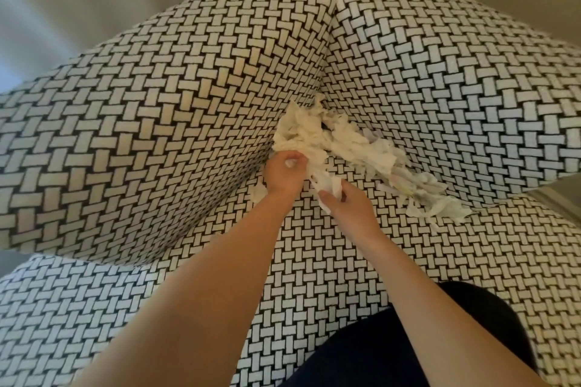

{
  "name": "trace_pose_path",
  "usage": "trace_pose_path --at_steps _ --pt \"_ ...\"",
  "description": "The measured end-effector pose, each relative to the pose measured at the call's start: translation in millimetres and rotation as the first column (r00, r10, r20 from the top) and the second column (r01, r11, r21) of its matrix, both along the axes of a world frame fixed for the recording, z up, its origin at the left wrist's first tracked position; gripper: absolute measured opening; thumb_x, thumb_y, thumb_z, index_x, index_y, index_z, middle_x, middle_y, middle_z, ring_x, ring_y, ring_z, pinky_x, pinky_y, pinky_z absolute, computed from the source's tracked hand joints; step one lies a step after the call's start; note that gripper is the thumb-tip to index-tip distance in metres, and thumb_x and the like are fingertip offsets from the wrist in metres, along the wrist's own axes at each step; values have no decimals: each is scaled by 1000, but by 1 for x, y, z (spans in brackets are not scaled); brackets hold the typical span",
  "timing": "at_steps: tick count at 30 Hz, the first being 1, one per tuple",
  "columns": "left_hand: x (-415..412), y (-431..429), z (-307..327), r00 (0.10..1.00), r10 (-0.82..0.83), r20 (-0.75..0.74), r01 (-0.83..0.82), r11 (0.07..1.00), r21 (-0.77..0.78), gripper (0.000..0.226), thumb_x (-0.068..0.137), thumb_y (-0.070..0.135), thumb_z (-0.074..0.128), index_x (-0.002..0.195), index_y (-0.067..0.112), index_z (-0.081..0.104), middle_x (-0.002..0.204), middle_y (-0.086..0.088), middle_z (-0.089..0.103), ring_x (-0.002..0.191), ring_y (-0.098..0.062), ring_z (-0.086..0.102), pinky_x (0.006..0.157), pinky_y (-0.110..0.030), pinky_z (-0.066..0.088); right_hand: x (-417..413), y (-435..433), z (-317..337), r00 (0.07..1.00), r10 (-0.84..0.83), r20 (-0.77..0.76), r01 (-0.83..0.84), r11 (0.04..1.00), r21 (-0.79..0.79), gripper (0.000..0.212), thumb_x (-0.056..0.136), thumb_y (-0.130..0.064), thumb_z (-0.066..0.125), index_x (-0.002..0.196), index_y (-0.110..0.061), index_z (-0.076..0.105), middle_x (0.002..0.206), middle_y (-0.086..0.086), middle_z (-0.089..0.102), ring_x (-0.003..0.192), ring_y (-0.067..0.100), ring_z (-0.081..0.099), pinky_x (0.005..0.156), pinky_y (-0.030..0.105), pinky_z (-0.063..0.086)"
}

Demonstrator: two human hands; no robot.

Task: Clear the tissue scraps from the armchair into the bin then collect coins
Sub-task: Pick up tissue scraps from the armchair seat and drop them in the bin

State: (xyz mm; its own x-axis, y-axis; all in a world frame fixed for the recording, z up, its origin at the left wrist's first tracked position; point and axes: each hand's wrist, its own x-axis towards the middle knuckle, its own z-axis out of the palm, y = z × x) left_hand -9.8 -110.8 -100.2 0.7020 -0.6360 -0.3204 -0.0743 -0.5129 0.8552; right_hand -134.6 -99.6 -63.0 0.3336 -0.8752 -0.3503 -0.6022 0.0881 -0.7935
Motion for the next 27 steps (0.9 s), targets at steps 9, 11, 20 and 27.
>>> trace_pose_path --at_steps 9,11,20,27 --pt "-14 29 6 986 -164 -27 156 971 -181 5 83 8 66 83 13 66 88 6 64 88 -3 56 84 -11 39 -19 -8 4 991 -107 87 103 994 41 8 92 -22 56 99 -20 59 100 7 66 90 20 61 76 29 46" --pt "-14 39 7 976 -216 -4 210 952 -222 6 83 7 66 84 13 67 87 9 64 86 -1 56 81 -3 38 -20 -6 5 987 -110 117 106 994 40 8 92 -22 57 100 -22 58 101 5 66 91 17 60 76 25 45" --pt "-6 81 10 936 -280 214 321 927 -193 25 92 17 56 116 21 60 115 14 58 109 1 50 86 0 33 -23 4 3 984 -131 121 122 990 74 12 92 -23 56 102 -18 59 105 4 65 96 19 61 86 36 50" --pt "12 95 -2 953 -102 284 93 995 46 62 78 28 72 131 16 42 133 -4 46 128 -23 34 107 -40 31 -20 17 9 962 -214 167 202 976 85 21 93 -17 52 108 -3 57 110 17 62 104 32 57 91 50 46"
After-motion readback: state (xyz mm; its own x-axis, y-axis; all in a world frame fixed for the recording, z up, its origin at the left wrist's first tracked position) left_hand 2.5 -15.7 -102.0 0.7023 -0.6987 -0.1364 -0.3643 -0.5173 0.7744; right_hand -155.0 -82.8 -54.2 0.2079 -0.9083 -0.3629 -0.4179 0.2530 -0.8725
